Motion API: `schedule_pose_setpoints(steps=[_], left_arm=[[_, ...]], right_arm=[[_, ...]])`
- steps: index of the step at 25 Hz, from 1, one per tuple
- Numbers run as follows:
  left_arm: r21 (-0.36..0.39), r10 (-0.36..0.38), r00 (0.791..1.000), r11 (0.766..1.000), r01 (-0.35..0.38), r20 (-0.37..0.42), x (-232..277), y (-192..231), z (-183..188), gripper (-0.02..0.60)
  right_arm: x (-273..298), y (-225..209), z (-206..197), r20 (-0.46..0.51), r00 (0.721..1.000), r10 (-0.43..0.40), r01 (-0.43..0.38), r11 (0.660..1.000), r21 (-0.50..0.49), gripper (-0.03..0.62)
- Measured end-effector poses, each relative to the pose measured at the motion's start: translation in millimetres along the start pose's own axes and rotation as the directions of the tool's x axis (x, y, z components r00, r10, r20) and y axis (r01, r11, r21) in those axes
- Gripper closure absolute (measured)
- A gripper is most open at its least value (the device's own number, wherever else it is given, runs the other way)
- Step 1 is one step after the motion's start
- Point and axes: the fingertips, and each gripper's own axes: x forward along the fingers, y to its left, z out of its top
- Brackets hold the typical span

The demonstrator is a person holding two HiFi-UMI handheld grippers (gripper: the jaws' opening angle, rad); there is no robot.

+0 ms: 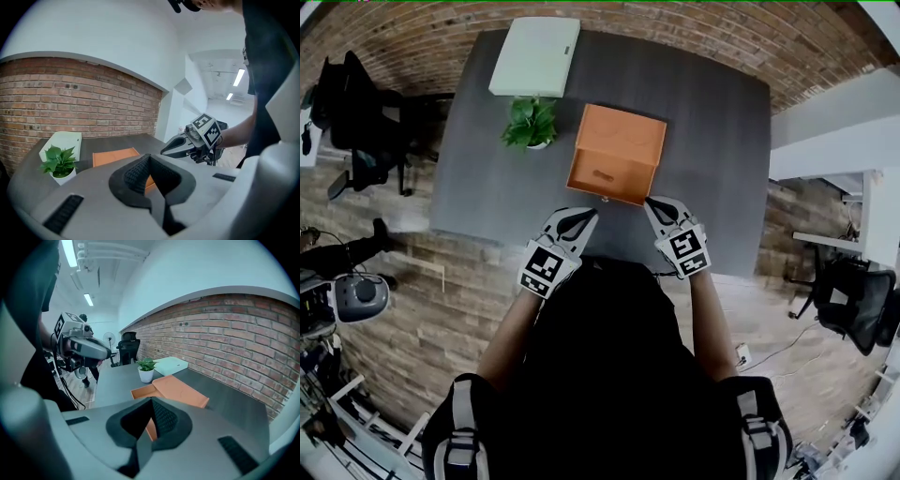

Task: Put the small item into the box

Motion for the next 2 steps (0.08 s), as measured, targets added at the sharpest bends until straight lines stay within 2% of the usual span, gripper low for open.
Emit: schedule_pose_setpoints(steps=[2], left_arm=[[0.003, -0.012, 1.0, 1.0, 0.012, 0.001, -6.3, 1.0, 0.8, 0.56]], right_arm=[[-0.2, 8.1, 5.6, 0.007, 1.0, -0.005, 0.005, 1.0, 0.005, 0.569]])
